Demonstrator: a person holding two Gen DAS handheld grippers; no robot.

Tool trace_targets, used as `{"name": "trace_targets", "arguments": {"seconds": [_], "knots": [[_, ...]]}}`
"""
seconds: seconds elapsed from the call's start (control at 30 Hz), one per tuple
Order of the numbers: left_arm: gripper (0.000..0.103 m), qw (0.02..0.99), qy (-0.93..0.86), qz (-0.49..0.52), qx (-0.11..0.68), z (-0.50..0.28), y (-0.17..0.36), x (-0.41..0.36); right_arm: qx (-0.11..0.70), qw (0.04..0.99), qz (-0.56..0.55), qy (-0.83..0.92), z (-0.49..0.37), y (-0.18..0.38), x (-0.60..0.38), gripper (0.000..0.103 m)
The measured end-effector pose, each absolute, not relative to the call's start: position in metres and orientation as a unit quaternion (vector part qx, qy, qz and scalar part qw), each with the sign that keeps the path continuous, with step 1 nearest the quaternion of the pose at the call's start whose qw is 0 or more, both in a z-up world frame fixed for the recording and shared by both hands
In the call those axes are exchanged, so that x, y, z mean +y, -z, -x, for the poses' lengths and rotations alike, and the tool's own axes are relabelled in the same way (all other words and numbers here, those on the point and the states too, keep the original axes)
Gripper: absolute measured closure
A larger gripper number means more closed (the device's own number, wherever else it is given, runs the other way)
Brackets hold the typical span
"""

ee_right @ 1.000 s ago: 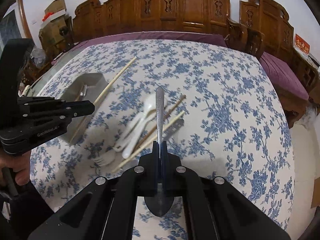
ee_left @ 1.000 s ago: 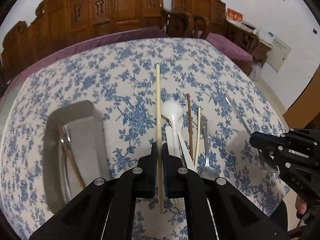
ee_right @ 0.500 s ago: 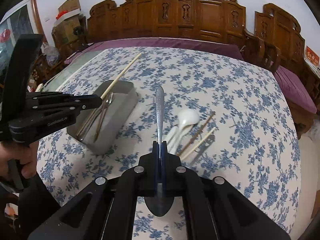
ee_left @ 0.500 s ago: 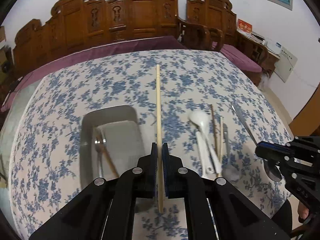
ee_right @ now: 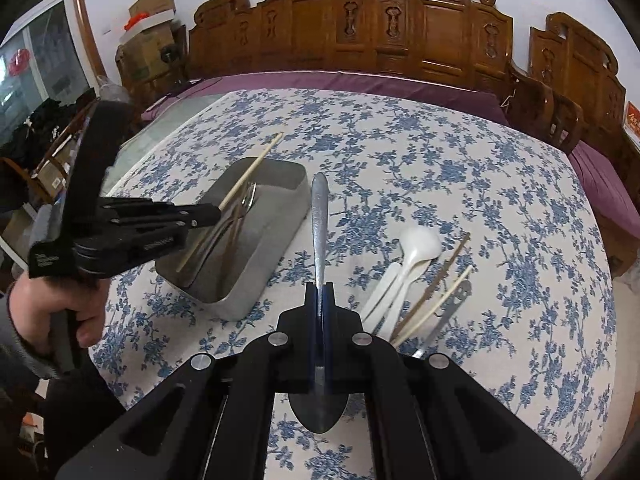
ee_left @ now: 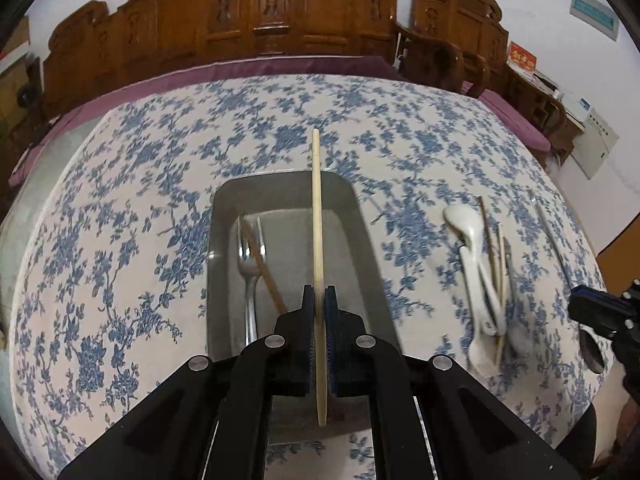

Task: Organize utensils
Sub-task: 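Carry the light chopstick into the grey tray and open the left tool, then lower the metal spoon into the grey tray with the right tool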

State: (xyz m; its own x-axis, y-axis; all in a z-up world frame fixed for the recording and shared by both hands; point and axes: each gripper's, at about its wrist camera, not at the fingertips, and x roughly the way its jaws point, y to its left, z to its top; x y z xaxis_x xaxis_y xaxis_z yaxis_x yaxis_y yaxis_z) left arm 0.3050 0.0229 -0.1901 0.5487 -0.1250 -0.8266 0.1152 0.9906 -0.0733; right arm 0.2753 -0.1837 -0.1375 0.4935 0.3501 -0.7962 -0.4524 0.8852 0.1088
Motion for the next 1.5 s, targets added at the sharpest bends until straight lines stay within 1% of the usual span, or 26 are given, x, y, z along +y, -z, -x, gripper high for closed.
{"name": "trace_targets", "arguments": {"seconds": [0.6, 0.73, 0.8, 0.87, 1.13, 1.2, 1.23, 1.27, 1.4, 1.43, 1.47, 1.5], "knots": [[0.098, 0.872, 0.062, -0.003, 0.486, -0.303, 0.221, 0.044, 0.456, 0.853, 0.066, -0.245, -0.276, 0.145, -0.147, 0.099], [0.098, 0.873, 0.063, 0.005, 0.484, -0.298, 0.218, 0.052, 0.459, 0.851, 0.072, -0.245, -0.278, 0.148, -0.139, 0.099], [0.096, 0.878, 0.065, 0.012, 0.475, -0.292, 0.21, 0.06, 0.46, 0.85, 0.073, -0.245, -0.281, 0.149, -0.136, 0.099], [0.086, 0.883, 0.064, 0.011, 0.465, -0.286, 0.203, 0.066, 0.461, 0.849, 0.072, -0.247, -0.283, 0.15, -0.131, 0.099], [0.084, 0.901, 0.058, 0.001, 0.429, -0.257, 0.174, 0.09, 0.467, 0.843, 0.061, -0.26, -0.296, 0.162, -0.101, 0.099], [0.079, 0.906, 0.052, -0.007, 0.42, -0.25, 0.169, 0.094, 0.47, 0.841, 0.058, -0.262, -0.299, 0.165, -0.094, 0.099], [0.072, 0.91, 0.049, -0.014, 0.412, -0.246, 0.165, 0.095, 0.471, 0.84, 0.055, -0.263, -0.301, 0.167, -0.089, 0.099], [0.068, 0.912, 0.048, -0.015, 0.407, -0.243, 0.163, 0.097, 0.472, 0.84, 0.053, -0.263, -0.304, 0.169, -0.085, 0.099], [0.062, 0.919, 0.045, -0.003, 0.391, -0.232, 0.153, 0.105, 0.475, 0.839, 0.036, -0.264, -0.312, 0.176, -0.074, 0.099], [0.057, 0.921, 0.045, -0.002, 0.388, -0.23, 0.151, 0.106, 0.476, 0.838, 0.029, -0.265, -0.314, 0.178, -0.073, 0.099], [0.049, 0.922, 0.044, -0.001, 0.384, -0.228, 0.149, 0.107, 0.475, 0.838, 0.025, -0.266, -0.314, 0.179, -0.071, 0.099], [0.045, 0.925, 0.042, 0.0, 0.377, -0.224, 0.146, 0.109, 0.474, 0.84, 0.021, -0.264, -0.316, 0.182, -0.069, 0.099]]}}
